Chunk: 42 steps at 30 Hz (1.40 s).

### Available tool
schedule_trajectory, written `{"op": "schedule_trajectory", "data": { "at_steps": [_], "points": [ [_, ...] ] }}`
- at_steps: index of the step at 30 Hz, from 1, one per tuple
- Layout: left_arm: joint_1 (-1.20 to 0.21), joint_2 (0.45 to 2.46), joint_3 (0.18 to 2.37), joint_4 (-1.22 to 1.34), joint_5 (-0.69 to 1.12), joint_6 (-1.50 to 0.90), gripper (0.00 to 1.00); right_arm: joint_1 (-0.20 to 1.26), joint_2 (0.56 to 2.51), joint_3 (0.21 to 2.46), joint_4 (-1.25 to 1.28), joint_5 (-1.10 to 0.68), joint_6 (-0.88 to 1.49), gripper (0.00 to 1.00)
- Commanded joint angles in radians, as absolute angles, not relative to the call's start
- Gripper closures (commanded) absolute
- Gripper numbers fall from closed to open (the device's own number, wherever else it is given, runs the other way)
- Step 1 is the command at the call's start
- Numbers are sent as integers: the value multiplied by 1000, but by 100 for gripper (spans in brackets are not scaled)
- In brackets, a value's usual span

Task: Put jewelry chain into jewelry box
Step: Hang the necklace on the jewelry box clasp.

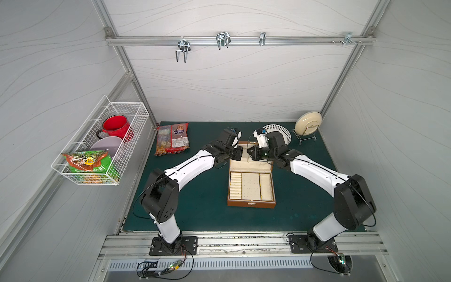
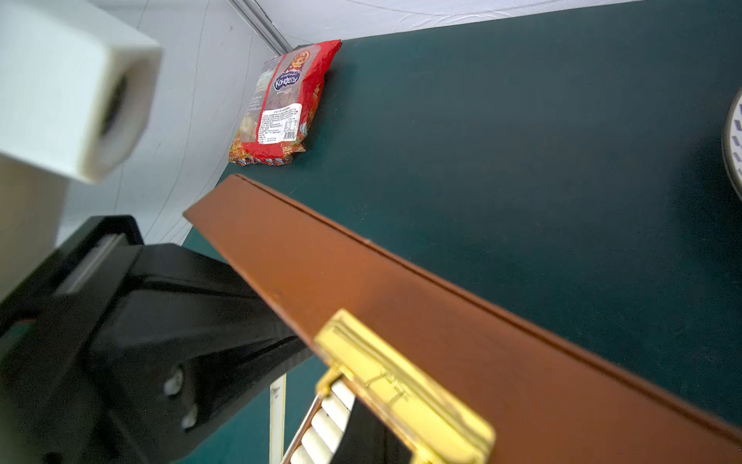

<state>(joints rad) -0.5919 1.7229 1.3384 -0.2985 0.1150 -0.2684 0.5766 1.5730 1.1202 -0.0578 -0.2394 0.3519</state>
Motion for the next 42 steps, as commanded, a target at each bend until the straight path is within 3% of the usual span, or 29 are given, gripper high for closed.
{"op": "schedule_trajectory", "data": {
  "at_steps": [1,27,42],
  "points": [
    [-586,1706,1334,-287,111,-282,100,582,1555,1113,-94,-274,355,100],
    [-586,1687,1308,-310,199,-328,100,553,1582,1136,-85,-504,517,100],
    [-589,1698,1282,-283,203,-332,100,547,1602,1127,-107,-393,431,100]
  ]
}}
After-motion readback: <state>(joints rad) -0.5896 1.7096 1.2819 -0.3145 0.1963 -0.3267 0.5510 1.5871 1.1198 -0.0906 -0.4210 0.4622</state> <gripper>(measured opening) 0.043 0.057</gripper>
